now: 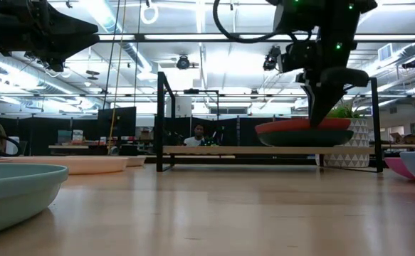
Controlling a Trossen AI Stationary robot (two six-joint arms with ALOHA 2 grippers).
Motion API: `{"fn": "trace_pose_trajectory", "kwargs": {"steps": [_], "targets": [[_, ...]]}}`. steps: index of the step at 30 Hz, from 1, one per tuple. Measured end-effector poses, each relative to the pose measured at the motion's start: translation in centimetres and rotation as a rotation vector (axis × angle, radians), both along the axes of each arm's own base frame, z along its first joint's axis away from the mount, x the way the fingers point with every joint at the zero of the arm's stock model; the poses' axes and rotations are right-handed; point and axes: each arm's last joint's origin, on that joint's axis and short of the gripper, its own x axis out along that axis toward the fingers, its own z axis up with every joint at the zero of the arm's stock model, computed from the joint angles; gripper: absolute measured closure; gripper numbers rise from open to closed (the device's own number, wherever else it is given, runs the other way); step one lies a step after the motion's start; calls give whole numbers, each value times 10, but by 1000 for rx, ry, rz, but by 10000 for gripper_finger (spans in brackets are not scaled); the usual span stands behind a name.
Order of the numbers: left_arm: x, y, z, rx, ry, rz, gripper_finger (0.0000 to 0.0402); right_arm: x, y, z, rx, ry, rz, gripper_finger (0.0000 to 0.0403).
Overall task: Place and stack plates onto a shelf
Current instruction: Stack the orange plate on top of the dark green plate on the shelf, then put the light pink plate on the shelf
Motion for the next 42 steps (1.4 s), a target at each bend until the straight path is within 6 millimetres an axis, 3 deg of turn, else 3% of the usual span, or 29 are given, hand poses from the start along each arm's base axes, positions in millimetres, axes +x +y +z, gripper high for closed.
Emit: {"fn": "trace_pose_trajectory", "kwargs": {"steps": [15,25,29,42], "targets": [[0,0,0,0,0,0,260,2,-4,-4,-9,-36,-14,345],[0,0,0,1,1,0,260,11,-3,18,-12,-82,-25,307],[0,0,0,1,1,0,260,16,11,21,21,-141,-6,298],[0,0,0,-1,-1,0,260,23,63,1,-51,-414,132,296]]}}
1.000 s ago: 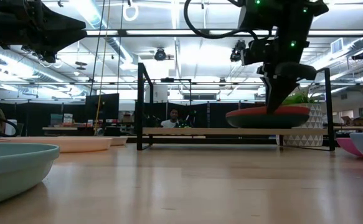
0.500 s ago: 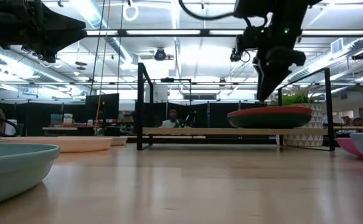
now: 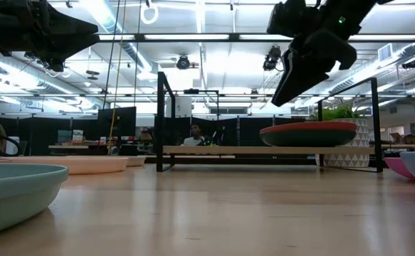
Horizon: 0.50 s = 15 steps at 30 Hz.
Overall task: Place and stack plates onto a shelf
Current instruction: Put the light pink plate on the shelf
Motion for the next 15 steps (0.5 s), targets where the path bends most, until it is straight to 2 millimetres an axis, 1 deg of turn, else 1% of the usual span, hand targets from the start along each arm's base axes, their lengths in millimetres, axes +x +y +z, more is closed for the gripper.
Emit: {"fn": "trace_pose_trajectory", "kwargs": {"steps": [3,6,9,12,15], "targets": [[0,0,0,-6,-2,-1,260,0,5,-5,-29,-49,28,296],[0,0,1,-53,-28,-13,260,2,9,-9,-48,-123,76,296],[2,-2,5,-53,-18,-88,260,5,13,-12,-57,-211,132,296],[4,-5,26,-61,39,-171,260,4,16,-15,-78,-250,177,296],[5,-6,46,-45,164,-167,260,3,16,-18,-125,-288,197,296]]}}
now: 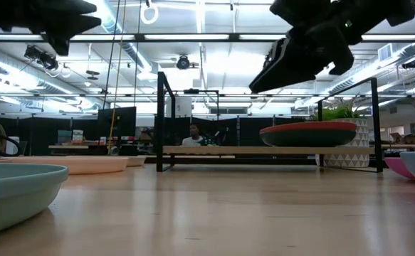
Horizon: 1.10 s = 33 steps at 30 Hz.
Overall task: Place and stack plates onto a shelf
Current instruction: Put the light pink plate on the shelf
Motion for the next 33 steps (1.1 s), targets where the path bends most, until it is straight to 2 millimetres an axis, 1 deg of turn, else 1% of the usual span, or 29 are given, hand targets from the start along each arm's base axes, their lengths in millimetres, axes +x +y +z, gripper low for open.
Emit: {"fn": "trace_pose_trajectory", "kwargs": {"steps": [4,6,8,11,13,16,18,20,23,25,28,33], "targets": [[3,-2,22,44,147,-10,260,-1,0,-4,-21,-49,29,296],[8,-5,28,73,225,-57,260,-3,0,-6,-12,-74,53,296],[15,-10,28,91,292,-133,260,-5,-1,-10,1,-105,60,296],[27,-20,20,80,379,-247,260,-10,-2,-16,16,-157,60,297],[35,-24,11,49,451,-259,260,-15,-4,-21,19,-199,64,297],[43,-27,-5,-34,566,-219,260,-26,-7,-29,7,-291,80,297],[47,-29,-12,-103,627,-185,260,-35,-10,-34,-1,-349,105,297],[51,-31,-14,-158,690,-148,260,-44,-12,-38,3,-400,148,297],[59,-36,-11,-219,771,-92,260,-53,-13,-39,32,-467,190,297],[66,-40,-9,-210,820,-62,260,-55,-13,-38,41,-498,190,297],[81,-47,-10,-165,888,-10,260,-55,-12,-39,29,-486,194,298],[106,-55,-20,-115,994,71,260,-55,-13,-41,-24,-455,210,298]]}}
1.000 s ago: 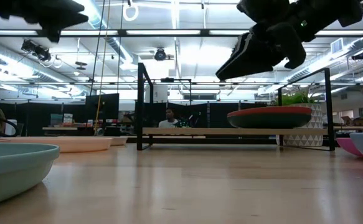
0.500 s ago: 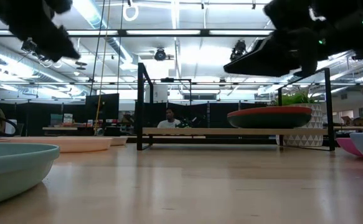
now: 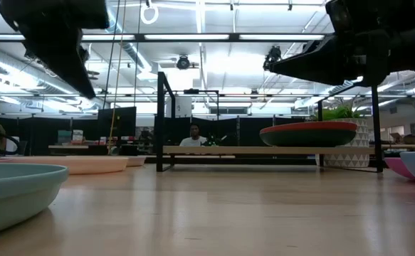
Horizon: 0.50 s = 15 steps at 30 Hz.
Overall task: Place and stack plates onto a shelf
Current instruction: Put the light pink plate on the shelf
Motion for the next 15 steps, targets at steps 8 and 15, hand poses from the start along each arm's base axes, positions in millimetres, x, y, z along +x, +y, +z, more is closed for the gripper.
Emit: {"fn": "trace_pose_trajectory", "kwargs": {"steps": [8,15], "targets": [[31,-4,-27,69,202,101,260,0,0,-2,-46,23,3,298],[40,0,-53,46,302,191,260,0,0,-2,-58,26,9,299]]}}
